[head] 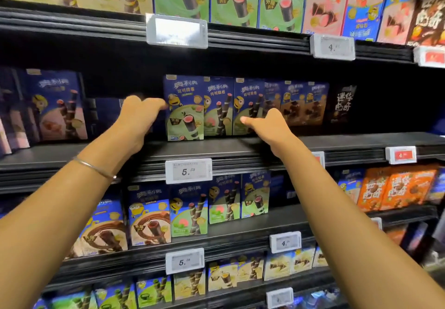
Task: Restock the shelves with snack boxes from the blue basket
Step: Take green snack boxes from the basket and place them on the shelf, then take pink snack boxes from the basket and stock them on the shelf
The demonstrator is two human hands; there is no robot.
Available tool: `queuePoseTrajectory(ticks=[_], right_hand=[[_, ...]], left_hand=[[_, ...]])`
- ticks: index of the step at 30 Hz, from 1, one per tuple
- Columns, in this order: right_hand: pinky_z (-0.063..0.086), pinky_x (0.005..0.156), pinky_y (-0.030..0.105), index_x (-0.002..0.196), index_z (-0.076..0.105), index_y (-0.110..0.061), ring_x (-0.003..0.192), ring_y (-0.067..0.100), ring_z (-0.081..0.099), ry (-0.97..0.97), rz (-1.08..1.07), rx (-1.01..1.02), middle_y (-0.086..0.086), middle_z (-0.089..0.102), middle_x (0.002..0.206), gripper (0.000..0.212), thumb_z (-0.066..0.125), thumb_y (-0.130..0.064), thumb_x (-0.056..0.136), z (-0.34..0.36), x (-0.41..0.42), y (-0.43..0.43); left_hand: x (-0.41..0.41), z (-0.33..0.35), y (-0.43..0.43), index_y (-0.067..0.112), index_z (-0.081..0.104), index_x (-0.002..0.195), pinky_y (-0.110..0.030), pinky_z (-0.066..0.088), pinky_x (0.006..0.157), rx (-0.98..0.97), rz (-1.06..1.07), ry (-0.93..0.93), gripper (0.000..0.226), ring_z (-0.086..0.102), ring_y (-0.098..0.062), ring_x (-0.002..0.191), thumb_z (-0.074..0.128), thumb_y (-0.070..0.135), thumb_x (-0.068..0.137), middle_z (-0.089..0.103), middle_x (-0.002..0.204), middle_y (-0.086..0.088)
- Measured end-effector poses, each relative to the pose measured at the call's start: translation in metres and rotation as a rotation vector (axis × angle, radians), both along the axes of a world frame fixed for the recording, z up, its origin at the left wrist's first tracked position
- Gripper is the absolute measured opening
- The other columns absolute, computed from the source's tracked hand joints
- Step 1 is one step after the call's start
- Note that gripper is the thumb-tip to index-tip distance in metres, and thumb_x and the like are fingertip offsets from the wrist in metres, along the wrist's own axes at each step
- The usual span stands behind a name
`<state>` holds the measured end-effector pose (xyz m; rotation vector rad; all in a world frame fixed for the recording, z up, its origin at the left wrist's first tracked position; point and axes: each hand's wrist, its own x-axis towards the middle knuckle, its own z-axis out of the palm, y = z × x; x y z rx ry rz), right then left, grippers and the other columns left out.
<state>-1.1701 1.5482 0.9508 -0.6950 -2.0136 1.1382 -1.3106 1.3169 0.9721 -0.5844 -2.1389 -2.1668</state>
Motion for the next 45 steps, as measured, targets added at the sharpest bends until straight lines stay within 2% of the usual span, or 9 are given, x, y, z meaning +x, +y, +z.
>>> queuePoseTrajectory(ticks=[3,6,11,18,23,28,36,42,45], right_hand=[[0.045,0.108,0.047,0.149,0.035,-0.008,0.135,0.027,0.046,0.136,0.061,-0.109,0.008,0.044,0.150,0.068,0.065,-0.038,0.097,-0.001,0.025,-0.011],[0.053,0.103,0.041,0.144,0.048,-0.013,0.123,0.018,0.061,0.337,0.177,-0.249,0.006,0.062,0.133,0.047,0.058,-0.031,0.102,-0.007,0.065,-0.035],[0.057,0.097,0.042,0.123,0.060,-0.015,0.112,0.025,0.071,0.538,0.327,-0.455,0.011,0.075,0.116,0.031,0.055,-0.031,0.098,-0.094,0.154,-0.056],[0.052,0.082,0.036,0.118,0.064,-0.014,0.091,0.022,0.069,-0.076,0.025,-0.864,0.007,0.073,0.101,0.020,0.055,-0.021,0.102,-0.354,0.283,-0.061],[0.043,0.050,0.018,0.102,0.065,-0.013,0.061,0.012,0.060,-0.393,-0.050,-0.987,0.007,0.065,0.077,0.011,0.054,-0.014,0.102,-0.481,0.391,-0.081],[0.048,0.045,0.018,0.102,0.060,-0.010,0.063,0.016,0.064,-0.632,-0.097,-1.052,0.007,0.066,0.082,0.007,0.057,-0.017,0.102,-0.566,0.458,-0.096],[0.051,0.089,0.043,0.088,0.060,-0.021,0.090,0.023,0.061,-1.051,-0.018,-1.025,0.009,0.063,0.105,0.017,0.055,-0.029,0.102,-0.701,0.507,-0.108],[0.047,0.082,0.035,0.123,0.065,0.000,0.095,0.027,0.062,-1.190,0.159,-0.772,0.022,0.067,0.120,0.037,0.058,-0.027,0.099,-0.822,0.480,-0.112],[0.044,0.066,0.029,0.112,0.068,-0.010,0.093,0.030,0.068,-1.202,0.286,-0.516,0.014,0.072,0.097,0.028,0.071,-0.028,0.091,-0.892,0.472,-0.114]], left_hand=[[0.033,-0.003,-0.014,0.014,0.051,0.137,-0.028,0.052,0.075,0.157,0.006,0.049,0.051,0.062,-0.012,0.106,0.067,0.034,0.093,0.065,0.125,-0.001],[0.080,-0.019,-0.027,0.024,0.051,0.136,-0.040,0.057,0.096,0.426,-0.100,0.068,0.047,0.063,-0.010,0.121,0.062,0.030,0.092,0.060,0.142,-0.002],[0.160,-0.133,-0.042,0.018,0.052,0.141,-0.047,0.061,0.088,0.632,-0.405,-0.005,0.048,0.065,-0.031,0.127,0.058,0.030,0.095,0.068,0.134,-0.012],[0.317,-0.414,-0.058,0.015,0.062,0.122,-0.045,0.053,0.088,-0.023,-0.285,-1.034,0.038,0.066,-0.032,0.112,0.043,0.043,0.106,0.065,0.136,-0.019],[0.414,-0.522,-0.100,0.013,0.062,0.115,-0.039,0.049,0.080,-0.307,-0.066,-1.320,0.035,0.065,-0.028,0.093,0.043,0.042,0.108,0.063,0.122,-0.014],[0.477,-0.576,-0.118,0.008,0.061,0.127,-0.054,0.043,0.110,-0.449,-0.052,-1.428,0.048,0.060,-0.035,0.119,0.047,0.049,0.106,0.063,0.128,-0.017],[0.515,-0.686,-0.099,0.012,0.057,0.120,-0.047,0.045,0.099,-0.620,-0.162,-1.471,0.037,0.061,-0.032,0.114,0.054,0.046,0.104,0.064,0.126,-0.015],[0.517,-0.792,-0.088,0.014,0.058,0.105,-0.043,0.046,0.090,-0.697,-0.234,-1.341,0.018,0.059,-0.027,0.103,0.056,0.032,0.106,0.063,0.112,-0.013],[0.515,-0.861,-0.082,0.019,0.057,0.087,-0.042,0.052,0.087,-0.814,-0.360,-1.217,0.023,0.059,-0.024,0.093,0.051,0.026,0.109,0.060,0.102,-0.009]])
